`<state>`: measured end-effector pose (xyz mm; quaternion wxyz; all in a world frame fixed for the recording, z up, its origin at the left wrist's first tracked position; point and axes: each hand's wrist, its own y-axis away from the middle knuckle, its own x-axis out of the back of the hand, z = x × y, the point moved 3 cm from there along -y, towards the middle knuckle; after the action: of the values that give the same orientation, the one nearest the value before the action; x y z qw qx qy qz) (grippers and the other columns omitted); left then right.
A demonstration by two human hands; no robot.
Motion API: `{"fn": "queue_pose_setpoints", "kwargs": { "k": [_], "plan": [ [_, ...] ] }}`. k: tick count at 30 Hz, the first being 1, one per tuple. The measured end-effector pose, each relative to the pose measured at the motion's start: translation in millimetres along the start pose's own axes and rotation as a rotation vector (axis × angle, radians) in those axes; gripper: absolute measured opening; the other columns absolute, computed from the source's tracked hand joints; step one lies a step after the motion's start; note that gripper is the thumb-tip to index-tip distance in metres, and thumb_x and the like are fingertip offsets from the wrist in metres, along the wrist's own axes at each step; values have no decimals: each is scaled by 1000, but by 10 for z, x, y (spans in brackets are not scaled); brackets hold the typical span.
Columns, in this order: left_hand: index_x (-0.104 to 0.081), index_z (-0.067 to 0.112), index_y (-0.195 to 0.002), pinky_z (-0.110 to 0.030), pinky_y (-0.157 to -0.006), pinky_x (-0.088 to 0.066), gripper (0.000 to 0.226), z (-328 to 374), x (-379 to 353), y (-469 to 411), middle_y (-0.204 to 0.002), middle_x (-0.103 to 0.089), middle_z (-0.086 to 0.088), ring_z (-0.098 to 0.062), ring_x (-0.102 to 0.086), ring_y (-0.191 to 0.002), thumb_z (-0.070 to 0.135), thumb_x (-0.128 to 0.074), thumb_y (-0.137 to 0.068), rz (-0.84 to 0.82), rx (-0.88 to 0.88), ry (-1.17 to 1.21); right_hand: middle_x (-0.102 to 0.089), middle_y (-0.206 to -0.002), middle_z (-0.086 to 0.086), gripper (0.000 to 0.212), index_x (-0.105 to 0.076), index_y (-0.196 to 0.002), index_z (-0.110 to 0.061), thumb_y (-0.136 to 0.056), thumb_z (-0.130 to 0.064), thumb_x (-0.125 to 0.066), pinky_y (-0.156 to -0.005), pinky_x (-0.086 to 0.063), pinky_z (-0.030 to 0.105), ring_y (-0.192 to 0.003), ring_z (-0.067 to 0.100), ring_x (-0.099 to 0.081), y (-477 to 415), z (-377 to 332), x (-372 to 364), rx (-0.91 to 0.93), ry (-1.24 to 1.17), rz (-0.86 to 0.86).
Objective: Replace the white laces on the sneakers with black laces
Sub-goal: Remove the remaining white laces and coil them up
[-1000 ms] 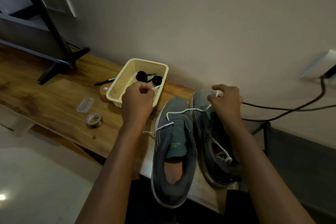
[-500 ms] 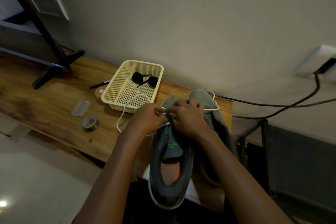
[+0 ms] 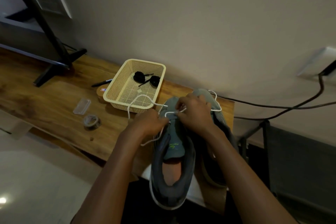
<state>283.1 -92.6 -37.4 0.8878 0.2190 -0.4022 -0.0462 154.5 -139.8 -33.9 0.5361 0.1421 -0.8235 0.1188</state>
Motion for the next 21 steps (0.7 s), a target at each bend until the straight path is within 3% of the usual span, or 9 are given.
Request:
{"fn": "queue_pose_setpoints", "kwargs": {
  "k": [3, 6, 9, 11, 15, 16, 18, 20, 21],
  "plan": [
    [-51, 14, -60, -29, -60, -30, 41, 93, 97, 37, -60, -45, -5, -17, -41, -57, 27, -44, -98, 134, -41, 275, -44, -111, -10, 11, -63, -94, -33, -84, -29, -64, -89, -19, 36, -114, 18, -31, 21, -7, -41, 49, -147, -178],
    [-55, 16, -65, -27, -60, -33, 43, 186, 217, 106, -76, -53, -14, -19, -49, -70, 36, -40, -100, 304, -144, 589, -51, -98, -14, 8, -62, -74, -32, -77, -35, -70, -90, -31, 37, -107, 17, -44, 27, -25, 10, 31, -461, -203],
    [-66, 19, -74, -18, -63, -44, 51, 234, 310, 141, -70, -63, 7, -8, -59, -73, 41, -30, -101, 433, -216, 874, -57, -69, -9, 25, -61, -62, -21, -84, -10, -62, -70, -41, 21, -73, 4, -53, 28, 24, 298, -52, -834, -105],
    [-70, 21, -72, -20, -79, -40, 56, 228, 353, 126, -68, -66, 14, 3, -61, -83, 40, -27, -102, 463, -246, 1029, -57, -64, -9, 31, -60, -50, -20, -77, -6, -59, -70, -35, 25, -68, 2, -51, 25, 103, 508, -128, -1109, 22],
    [-61, 24, -41, -28, -90, -31, 70, 176, 345, 86, -101, -71, 12, 4, -58, -102, 39, -29, -101, 471, -237, 1110, -54, -59, -3, 41, -54, -40, -18, -78, -6, -46, -57, -32, 24, -62, 11, -47, 66, 407, 760, -454, -1730, 350],
    [-60, 24, -42, -25, -86, -33, 68, 172, 342, 89, -104, -70, 12, 3, -58, -102, 38, -30, -101, 494, -222, 1092, -53, -60, -1, 38, -52, -45, -17, -80, -6, -44, -52, -33, 21, -60, 12, -46, 81, 511, 770, -538, -1710, 448],
    [-63, 25, -56, -22, -78, -36, 53, 151, 315, 78, -103, -69, 10, -4, -58, -101, 35, -36, -100, 533, -163, 990, -54, -72, 5, 21, -51, -60, -14, -81, -9, -50, -57, -40, 24, -67, 17, -50, 110, 646, 747, -642, -1280, 527],
    [-65, 20, -75, -28, -78, -44, 31, 108, 231, 32, -99, -67, 5, -15, -59, -98, 28, -46, -97, 467, -96, 791, -58, -96, 10, 4, -57, -78, -14, -80, -18, -58, -83, -45, 38, -94, 28, -53, 97, 699, 637, -618, -733, 453],
    [-64, 18, -82, -32, -81, -48, 20, 83, 165, -2, -98, -65, 1, -20, -60, -97, 26, -51, -95, 391, -74, 665, -54, -114, 11, 17, -60, -96, -15, -81, -22, -60, -95, -39, 44, -109, 32, -48, 80, 701, 566, -616, -490, 370]
  ]
}}
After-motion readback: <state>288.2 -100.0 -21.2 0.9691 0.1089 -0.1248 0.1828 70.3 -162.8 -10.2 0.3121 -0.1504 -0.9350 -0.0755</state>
